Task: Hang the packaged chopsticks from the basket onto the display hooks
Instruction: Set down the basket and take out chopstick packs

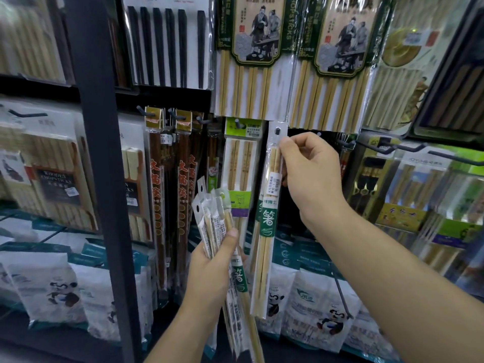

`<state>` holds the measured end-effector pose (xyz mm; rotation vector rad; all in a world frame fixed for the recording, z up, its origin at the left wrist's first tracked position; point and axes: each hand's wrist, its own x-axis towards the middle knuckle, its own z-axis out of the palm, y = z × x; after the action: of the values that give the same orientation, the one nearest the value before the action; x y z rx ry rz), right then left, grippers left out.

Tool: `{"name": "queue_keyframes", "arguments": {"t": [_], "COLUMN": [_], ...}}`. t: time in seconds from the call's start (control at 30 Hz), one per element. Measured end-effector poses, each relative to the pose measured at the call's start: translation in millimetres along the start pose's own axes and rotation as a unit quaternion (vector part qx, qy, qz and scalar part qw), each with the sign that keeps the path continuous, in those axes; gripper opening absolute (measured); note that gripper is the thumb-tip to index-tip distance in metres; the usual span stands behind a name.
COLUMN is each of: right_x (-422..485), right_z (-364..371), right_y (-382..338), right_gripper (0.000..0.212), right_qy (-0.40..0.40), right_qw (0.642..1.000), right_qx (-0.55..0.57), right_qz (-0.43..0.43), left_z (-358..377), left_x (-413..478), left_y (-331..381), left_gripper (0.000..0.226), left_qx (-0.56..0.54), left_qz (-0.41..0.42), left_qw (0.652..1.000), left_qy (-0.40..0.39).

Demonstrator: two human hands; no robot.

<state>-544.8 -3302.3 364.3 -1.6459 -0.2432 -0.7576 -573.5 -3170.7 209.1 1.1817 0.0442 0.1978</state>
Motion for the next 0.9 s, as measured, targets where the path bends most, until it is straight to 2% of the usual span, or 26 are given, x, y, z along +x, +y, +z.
{"name": "queue_keyframes", "arguments": {"t": [0.13, 0.23, 0.4, 0.53, 0.7, 0.8, 0.9], "right_x": [2, 5, 6, 4, -10, -31, -51], "right_z": [2, 4, 4, 1, -4, -3, 5], "right_y": [1, 2, 8, 15, 26, 34, 41], "right_gripper": [0.025, 0.025, 0.027, 0.026, 0.024, 0.018, 0.011], "right_qy": [0.018, 0.03, 0.028, 0.024, 0.032, -0.01, -0.126], "right_qw": [1.0, 0.999, 0.999, 0.996, 0.995, 0.996, 0.983], "right_qx": [-0.007, -0.012, -0.033, -0.085, -0.078, -0.083, -0.128], "right_qz": [-0.003, 0.0, 0.0, 0.013, 0.051, 0.036, 0.044], "left_z": [-1, -2, -4, -5, -8, -7, -6], "left_x": [0, 1, 1, 3, 3, 1, 0], "left_y": [3, 1, 2, 0, 1, 3, 5], "left_gripper": [0.039, 0.052, 0.048, 0.021, 0.022, 0.017, 0.014], "left_qx": [-0.001, 0.0, 0.008, 0.014, 0.018, 0.021, 0.033], "left_qz": [0.011, 0.014, 0.017, 0.022, 0.015, 0.022, 0.056], "left_qw": [1.0, 1.0, 1.0, 1.0, 0.999, 0.999, 0.996], "left_qy": [-0.011, -0.006, -0.006, -0.013, -0.027, -0.033, -0.061]}}
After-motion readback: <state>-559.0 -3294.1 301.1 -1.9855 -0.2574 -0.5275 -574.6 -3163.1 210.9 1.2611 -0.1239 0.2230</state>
